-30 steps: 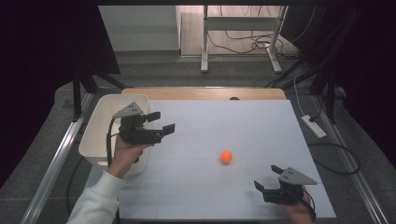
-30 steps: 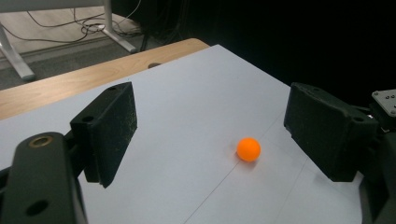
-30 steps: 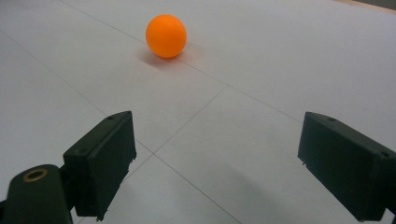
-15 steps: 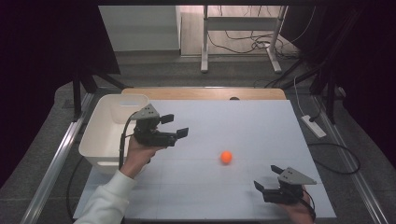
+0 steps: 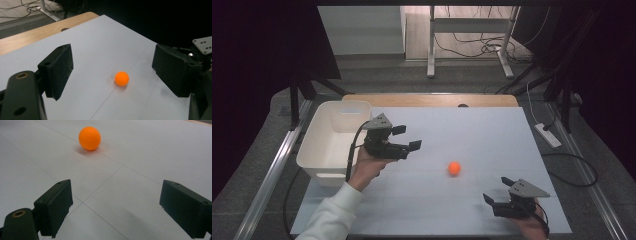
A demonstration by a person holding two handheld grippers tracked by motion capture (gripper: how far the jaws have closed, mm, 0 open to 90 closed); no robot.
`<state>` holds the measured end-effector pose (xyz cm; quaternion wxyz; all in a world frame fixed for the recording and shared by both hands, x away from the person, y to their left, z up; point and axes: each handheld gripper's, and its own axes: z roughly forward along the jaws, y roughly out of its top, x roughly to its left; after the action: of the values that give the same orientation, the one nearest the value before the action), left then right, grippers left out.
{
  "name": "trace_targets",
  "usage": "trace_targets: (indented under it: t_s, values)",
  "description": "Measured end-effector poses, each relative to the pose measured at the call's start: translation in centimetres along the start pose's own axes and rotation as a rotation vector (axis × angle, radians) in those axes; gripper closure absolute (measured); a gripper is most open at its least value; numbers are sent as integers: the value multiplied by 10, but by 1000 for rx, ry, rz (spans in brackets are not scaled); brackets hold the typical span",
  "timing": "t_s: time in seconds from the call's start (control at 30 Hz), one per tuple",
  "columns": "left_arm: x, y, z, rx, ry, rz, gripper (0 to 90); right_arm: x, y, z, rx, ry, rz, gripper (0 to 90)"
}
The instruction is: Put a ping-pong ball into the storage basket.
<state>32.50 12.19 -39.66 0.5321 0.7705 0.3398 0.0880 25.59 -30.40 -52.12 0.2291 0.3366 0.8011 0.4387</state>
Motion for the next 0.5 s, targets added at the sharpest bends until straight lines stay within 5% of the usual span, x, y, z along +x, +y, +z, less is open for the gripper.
trace_targets:
  t_s: [0.5]
  values:
    - [-7, -3, 21, 38, -21, 17, 180, 0, 0, 0, 1, -1, -3, 111]
